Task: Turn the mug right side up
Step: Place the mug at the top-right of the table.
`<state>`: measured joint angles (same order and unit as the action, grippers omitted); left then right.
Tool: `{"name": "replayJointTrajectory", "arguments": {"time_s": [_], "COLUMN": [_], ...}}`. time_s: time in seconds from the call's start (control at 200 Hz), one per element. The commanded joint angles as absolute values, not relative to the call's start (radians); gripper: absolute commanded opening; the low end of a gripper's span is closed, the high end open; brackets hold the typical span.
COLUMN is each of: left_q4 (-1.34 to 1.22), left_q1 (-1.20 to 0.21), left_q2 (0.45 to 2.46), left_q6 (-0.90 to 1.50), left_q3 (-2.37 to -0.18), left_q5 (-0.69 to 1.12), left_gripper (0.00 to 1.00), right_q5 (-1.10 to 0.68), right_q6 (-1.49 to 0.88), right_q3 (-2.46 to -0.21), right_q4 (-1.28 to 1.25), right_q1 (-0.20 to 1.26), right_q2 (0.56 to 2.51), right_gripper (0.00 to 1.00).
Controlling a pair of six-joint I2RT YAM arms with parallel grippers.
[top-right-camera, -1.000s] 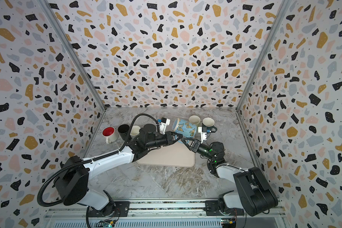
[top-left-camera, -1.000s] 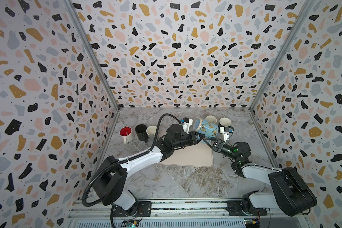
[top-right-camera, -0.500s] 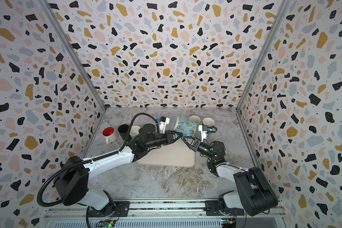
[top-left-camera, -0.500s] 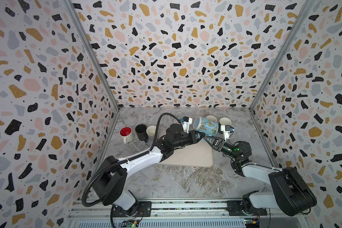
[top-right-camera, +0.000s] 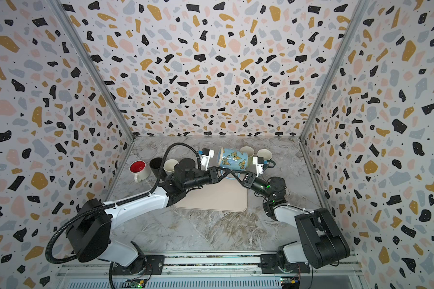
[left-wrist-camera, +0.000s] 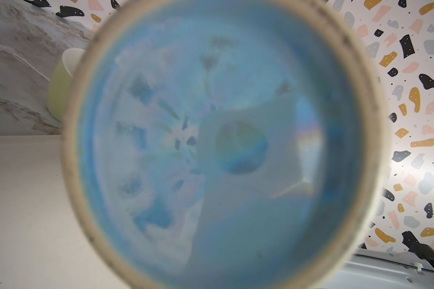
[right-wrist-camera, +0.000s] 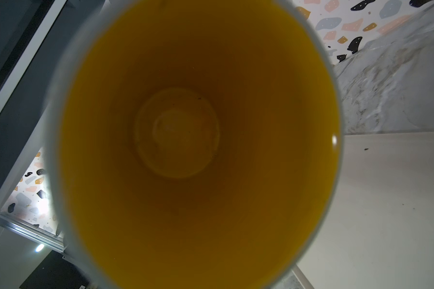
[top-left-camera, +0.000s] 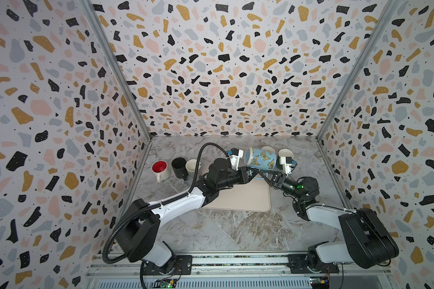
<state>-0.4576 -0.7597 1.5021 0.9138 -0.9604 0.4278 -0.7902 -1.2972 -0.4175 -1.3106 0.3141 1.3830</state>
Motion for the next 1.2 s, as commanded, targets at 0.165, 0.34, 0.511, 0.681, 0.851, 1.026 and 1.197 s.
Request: {"name": "replayJointTrajectory", "arguments": {"time_s": [0.165,0.34,0.511,0.681,0.851,1.026,1.197], "left_q4": [-0.51,-0.459,-0.437,-0.417,-0.411,-0.388,-0.352], "left_q1": [-0.784,-0.784,-0.781,-0.781,-0.782,-0.782,-0.782], "left_q2": [1.472,1.467,1.472,1.48,1.481,1.483,1.478], "left_q6": [0.903,0.851,0.836,0.822,0.821,0.807,0.783], "left_q3": [-0.987,-0.987,-0.992,-1.012,-1.009,-1.017,-1.029], "left_q5": [0.483,0.45,0.435,0.434,0.427,0.418,0.407], "left_gripper": [0.46,1.0,1.0,1.0,1.0,1.0,1.0], "right_q5": [-0.758,-0.746,-0.735,-0.718,-0.706,-0.701,-0.698], "right_q6": [-1.19,-1.119,-1.066,-1.011,-0.976,-0.967,-0.951], "right_q3": [-0.472,-0.487,-0.498,-0.505,-0.51,-0.51,-0.512], "right_q4": [-1.353,-1.223,-1.145,-1.054,-0.987,-0.95,-0.91], "right_q1": [0.313,0.313,0.313,0.312,0.304,0.281,0.261], "right_q2": [1.377,1.343,1.302,1.258,1.225,1.206,1.183], "right_gripper": [0.0,0.0,0.0,0.0,0.0,0.0,0.0]}}
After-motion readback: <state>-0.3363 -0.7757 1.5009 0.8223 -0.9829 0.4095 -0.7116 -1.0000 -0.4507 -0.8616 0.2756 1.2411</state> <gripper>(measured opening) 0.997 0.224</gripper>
